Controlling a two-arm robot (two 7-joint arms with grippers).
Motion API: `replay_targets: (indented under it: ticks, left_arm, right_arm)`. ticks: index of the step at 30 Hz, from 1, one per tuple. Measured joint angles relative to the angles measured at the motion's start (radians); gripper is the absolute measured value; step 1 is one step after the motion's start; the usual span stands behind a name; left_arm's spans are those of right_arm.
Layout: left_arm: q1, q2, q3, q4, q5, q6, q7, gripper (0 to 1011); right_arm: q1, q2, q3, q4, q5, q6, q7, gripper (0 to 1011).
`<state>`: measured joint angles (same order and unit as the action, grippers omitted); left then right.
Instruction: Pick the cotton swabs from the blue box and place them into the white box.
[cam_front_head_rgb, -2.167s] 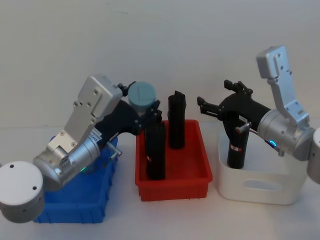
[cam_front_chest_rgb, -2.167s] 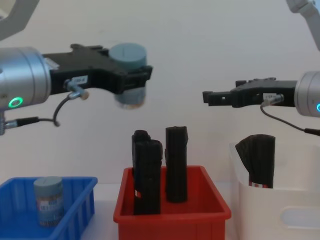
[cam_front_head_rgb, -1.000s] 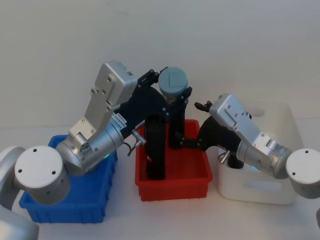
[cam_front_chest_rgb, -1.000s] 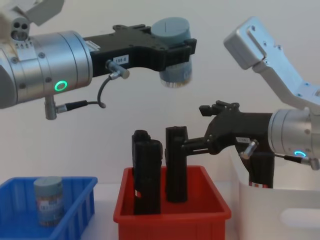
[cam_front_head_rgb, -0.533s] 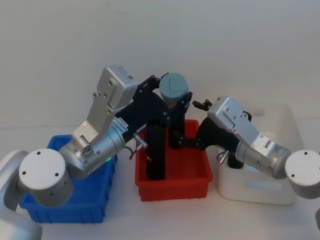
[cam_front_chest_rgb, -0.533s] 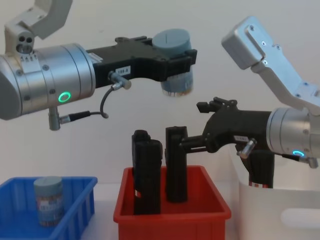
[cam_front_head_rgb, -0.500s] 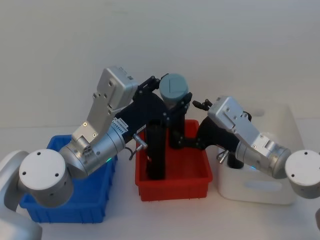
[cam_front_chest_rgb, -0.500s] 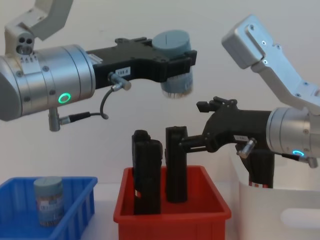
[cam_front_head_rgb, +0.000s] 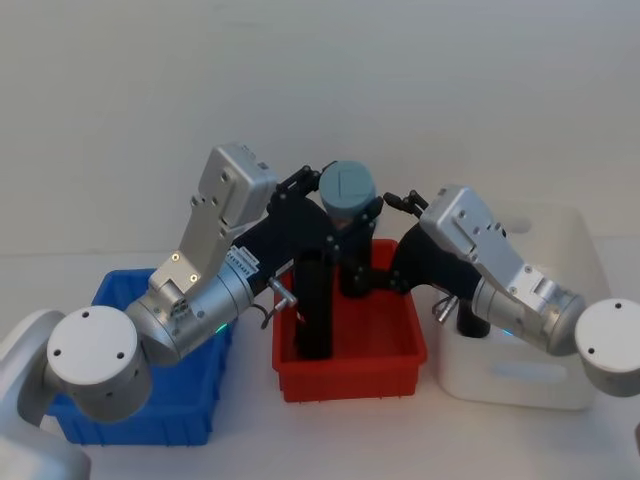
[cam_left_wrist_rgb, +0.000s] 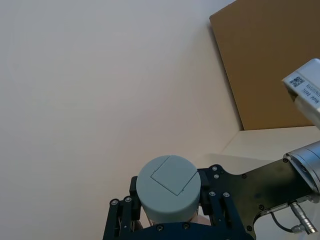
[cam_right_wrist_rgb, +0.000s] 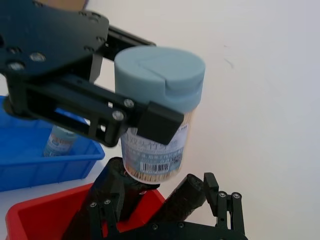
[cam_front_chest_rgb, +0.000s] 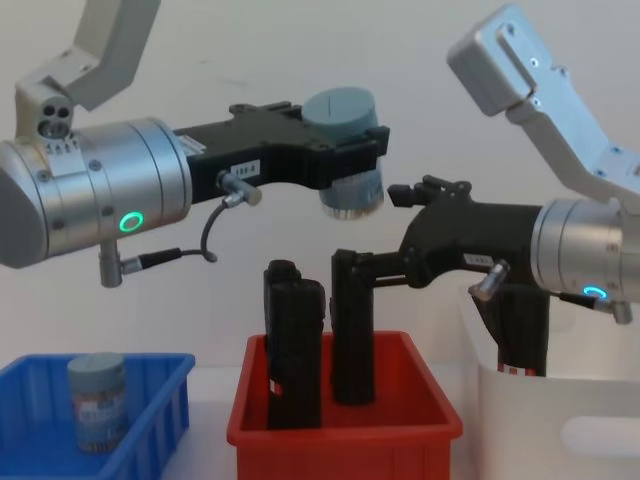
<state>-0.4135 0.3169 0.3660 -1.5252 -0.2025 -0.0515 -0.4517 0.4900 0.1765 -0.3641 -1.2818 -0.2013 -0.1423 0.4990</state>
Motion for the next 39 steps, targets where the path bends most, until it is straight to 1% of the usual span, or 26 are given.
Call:
replay_targets:
  ticks: [17,36,39]
  left_arm:
    - [-0.008,-0.009,0.003,0.040,-0.016,-0.017,-0.003,666]
    - [-0.006,-0.009,0.004,0.052,-0.029,-0.027,-0.003,666]
    - [-0.006,-0.009,0.004,0.053,-0.030,-0.028,-0.003,666]
  right_arm:
    - [-0.011,0.008,-0.004,-0.050,0.031,0.004,0.000,1001]
    - [-0.010,0.004,-0.012,-0.054,0.042,0.006,-0.012,1002]
    - [-0.009,0.003,-0.013,-0.053,0.043,0.007,-0.013,957]
